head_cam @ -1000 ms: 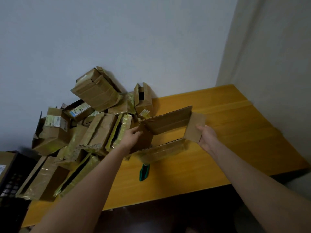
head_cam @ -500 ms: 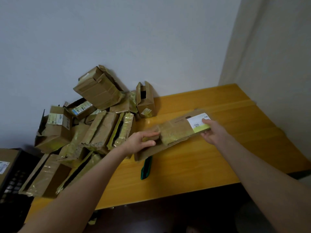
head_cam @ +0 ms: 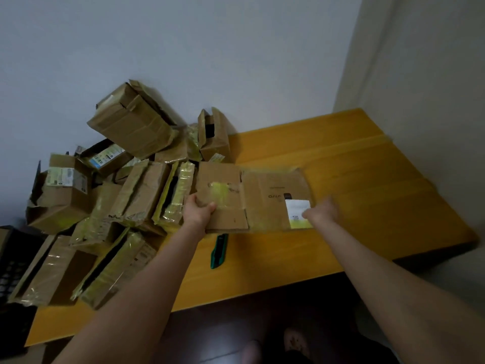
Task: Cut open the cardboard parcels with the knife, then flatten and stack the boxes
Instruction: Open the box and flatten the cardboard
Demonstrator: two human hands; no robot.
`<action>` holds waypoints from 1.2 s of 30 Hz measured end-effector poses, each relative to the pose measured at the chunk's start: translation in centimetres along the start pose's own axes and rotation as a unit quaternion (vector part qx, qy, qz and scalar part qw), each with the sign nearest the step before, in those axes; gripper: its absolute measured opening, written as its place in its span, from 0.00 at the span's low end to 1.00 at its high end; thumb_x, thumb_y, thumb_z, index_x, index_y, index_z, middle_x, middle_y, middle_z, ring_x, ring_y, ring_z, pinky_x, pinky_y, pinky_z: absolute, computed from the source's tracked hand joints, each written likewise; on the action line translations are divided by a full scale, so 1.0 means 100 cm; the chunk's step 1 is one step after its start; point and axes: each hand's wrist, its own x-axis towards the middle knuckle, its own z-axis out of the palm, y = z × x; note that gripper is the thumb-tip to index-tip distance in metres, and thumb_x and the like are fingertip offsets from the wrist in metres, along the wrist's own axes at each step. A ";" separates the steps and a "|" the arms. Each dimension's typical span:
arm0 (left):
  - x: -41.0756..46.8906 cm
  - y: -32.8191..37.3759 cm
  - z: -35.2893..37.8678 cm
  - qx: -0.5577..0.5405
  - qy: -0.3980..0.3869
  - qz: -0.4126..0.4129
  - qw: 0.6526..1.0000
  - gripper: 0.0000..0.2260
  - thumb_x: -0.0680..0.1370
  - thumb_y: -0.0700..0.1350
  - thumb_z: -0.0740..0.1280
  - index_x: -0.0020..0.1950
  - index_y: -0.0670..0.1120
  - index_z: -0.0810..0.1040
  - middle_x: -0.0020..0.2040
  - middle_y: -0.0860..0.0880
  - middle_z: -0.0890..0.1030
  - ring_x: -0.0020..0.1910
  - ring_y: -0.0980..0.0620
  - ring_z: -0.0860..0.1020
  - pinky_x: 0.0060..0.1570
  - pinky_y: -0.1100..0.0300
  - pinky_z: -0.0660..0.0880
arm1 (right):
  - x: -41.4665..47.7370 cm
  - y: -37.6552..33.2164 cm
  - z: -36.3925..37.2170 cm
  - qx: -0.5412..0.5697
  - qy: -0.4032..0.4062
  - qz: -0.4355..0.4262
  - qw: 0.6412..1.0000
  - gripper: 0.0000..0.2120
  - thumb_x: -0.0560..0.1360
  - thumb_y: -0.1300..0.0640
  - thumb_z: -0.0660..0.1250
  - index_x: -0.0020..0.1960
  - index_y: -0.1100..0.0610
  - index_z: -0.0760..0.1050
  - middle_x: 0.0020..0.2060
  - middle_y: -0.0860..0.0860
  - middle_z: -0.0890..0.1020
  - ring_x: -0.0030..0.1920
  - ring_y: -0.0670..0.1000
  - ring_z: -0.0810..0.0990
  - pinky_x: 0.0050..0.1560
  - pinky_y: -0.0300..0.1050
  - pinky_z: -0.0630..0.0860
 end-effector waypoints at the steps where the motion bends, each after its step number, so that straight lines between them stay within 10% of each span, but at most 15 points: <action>1: -0.002 -0.004 0.008 0.014 -0.005 0.006 1.000 0.24 0.78 0.40 0.68 0.72 0.46 0.66 0.65 0.44 0.73 0.62 0.41 0.73 0.57 0.47 0.74 | -0.002 0.002 0.007 -0.048 0.004 -0.046 0.998 0.35 0.75 0.61 0.69 0.77 0.56 0.55 0.71 0.58 0.65 0.69 0.60 0.68 0.60 0.53 0.73; 9: -0.011 -0.056 0.068 0.224 -0.057 -0.024 0.973 0.29 0.78 0.41 0.67 0.76 0.43 0.57 0.70 0.39 0.68 0.65 0.37 0.72 0.62 0.44 0.72 | 0.000 0.016 0.055 -0.253 -0.094 -0.228 0.936 0.28 0.81 0.47 0.57 0.78 0.45 0.52 0.79 0.50 0.48 0.77 0.58 0.40 0.76 0.57 0.49; 16: -0.005 -0.082 0.094 0.526 -0.097 0.250 0.807 0.32 0.81 0.39 0.56 0.79 0.44 0.40 0.79 0.43 0.42 0.78 0.44 0.42 0.77 0.50 0.46 | 0.017 0.039 0.077 -0.341 -0.083 -0.268 0.897 0.25 0.82 0.46 0.54 0.77 0.43 0.55 0.78 0.54 0.48 0.77 0.60 0.40 0.76 0.58 0.43; 23: 0.024 -0.097 0.127 0.608 -0.181 0.257 0.729 0.27 0.83 0.59 0.44 0.78 0.56 0.34 0.77 0.49 0.32 0.76 0.45 0.33 0.74 0.41 0.37 | 0.049 0.040 0.087 -0.408 -0.077 -0.288 0.863 0.29 0.81 0.39 0.45 0.77 0.42 0.36 0.76 0.53 0.34 0.75 0.61 0.30 0.73 0.64 0.35; 36: 0.032 -0.116 0.136 0.624 -0.178 0.234 0.724 0.26 0.81 0.62 0.39 0.72 0.58 0.28 0.74 0.50 0.26 0.74 0.43 0.29 0.72 0.36 0.35 | 0.069 0.060 0.105 -0.403 -0.079 -0.311 0.857 0.28 0.81 0.38 0.39 0.73 0.43 0.27 0.73 0.54 0.27 0.73 0.60 0.26 0.71 0.65 0.30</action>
